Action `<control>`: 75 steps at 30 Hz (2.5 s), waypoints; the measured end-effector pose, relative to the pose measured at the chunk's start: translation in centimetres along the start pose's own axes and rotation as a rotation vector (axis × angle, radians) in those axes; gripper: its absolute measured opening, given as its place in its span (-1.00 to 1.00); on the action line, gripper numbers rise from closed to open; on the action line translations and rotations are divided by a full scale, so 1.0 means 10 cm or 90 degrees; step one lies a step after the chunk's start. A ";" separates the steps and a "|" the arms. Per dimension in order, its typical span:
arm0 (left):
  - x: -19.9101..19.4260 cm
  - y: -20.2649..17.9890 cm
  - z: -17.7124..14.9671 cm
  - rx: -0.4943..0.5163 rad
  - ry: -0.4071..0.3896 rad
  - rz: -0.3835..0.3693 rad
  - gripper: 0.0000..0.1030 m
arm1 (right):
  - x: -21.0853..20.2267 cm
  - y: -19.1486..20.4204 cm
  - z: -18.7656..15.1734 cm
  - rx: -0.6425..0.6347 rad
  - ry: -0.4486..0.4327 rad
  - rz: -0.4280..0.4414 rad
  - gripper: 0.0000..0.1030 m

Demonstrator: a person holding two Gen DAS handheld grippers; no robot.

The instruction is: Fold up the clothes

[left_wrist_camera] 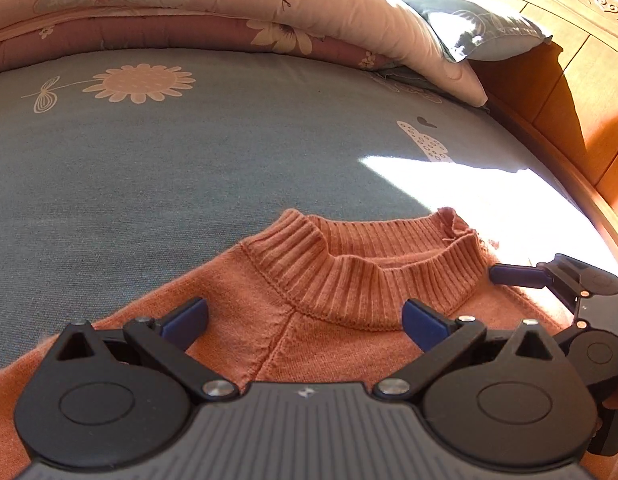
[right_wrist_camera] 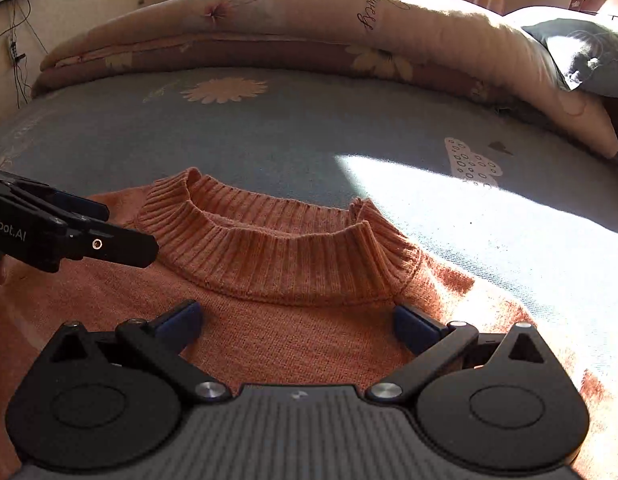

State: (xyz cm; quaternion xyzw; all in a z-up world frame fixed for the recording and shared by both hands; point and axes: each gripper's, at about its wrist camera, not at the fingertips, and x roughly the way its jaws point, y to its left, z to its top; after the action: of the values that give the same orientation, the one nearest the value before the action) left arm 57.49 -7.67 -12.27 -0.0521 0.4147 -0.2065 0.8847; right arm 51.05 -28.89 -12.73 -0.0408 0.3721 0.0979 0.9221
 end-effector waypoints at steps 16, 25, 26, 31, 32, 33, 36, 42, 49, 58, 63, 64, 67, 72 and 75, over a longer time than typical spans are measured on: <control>-0.02 -0.02 -0.02 0.018 0.043 -0.012 0.99 | 0.11 -0.40 0.10 0.083 0.022 -0.026 1.00; -0.60 -0.24 0.04 0.030 0.022 0.018 0.99 | -0.60 -0.69 0.19 0.158 0.010 -0.046 1.00; -0.70 -0.29 0.01 0.044 0.031 0.023 0.99 | -0.73 -0.71 0.16 0.159 0.014 -0.051 1.00; -1.18 -0.58 -0.30 0.084 0.092 0.036 0.99 | -1.24 -0.63 -0.19 0.172 0.069 -0.059 1.00; -1.25 -0.66 -0.41 0.086 0.109 0.038 0.99 | -1.34 -0.61 -0.27 0.175 0.082 -0.060 1.00; -1.30 -0.73 -0.53 0.089 0.124 0.042 0.99 | -1.42 -0.59 -0.34 0.177 0.093 -0.060 1.00; -1.38 -0.89 -0.90 0.101 0.149 0.061 0.99 | -1.48 -0.41 -0.61 0.155 0.119 -0.049 1.00; -1.45 -0.95 -1.43 0.104 0.167 0.079 0.99 | -1.41 -0.13 -1.08 0.100 0.153 -0.044 1.00; -1.64 -0.86 -1.91 0.115 0.179 0.092 0.99 | -1.66 -0.02 -1.38 0.099 0.150 -0.082 1.00; -1.99 -0.74 -2.23 0.180 0.186 0.046 0.99 | -2.00 0.21 -1.70 0.143 0.176 -0.142 1.00; -1.99 -0.74 -2.23 0.187 0.179 0.041 0.99 | -2.02 0.21 -1.74 0.174 0.174 -0.158 1.00; -2.00 -0.75 -2.24 0.190 0.177 0.041 0.99 | -2.02 0.21 -1.74 0.176 0.175 -0.159 1.00; -2.08 -0.77 -2.29 0.187 0.169 0.050 0.99 | -2.08 0.23 -1.76 0.181 0.190 -0.156 1.00; -2.30 -0.88 -2.58 0.214 0.192 0.055 0.99 | -2.42 0.42 -2.11 0.144 0.185 -0.133 1.00; -2.42 -0.97 -2.73 0.243 0.220 0.058 0.99 | -2.64 0.48 -2.29 0.146 0.209 -0.114 1.00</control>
State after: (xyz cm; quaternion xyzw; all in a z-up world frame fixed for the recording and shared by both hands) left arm 19.94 -4.48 -10.24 0.1703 0.5151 -0.2468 0.8030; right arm 15.89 -31.60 -10.93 0.0159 0.5207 -0.0350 0.8529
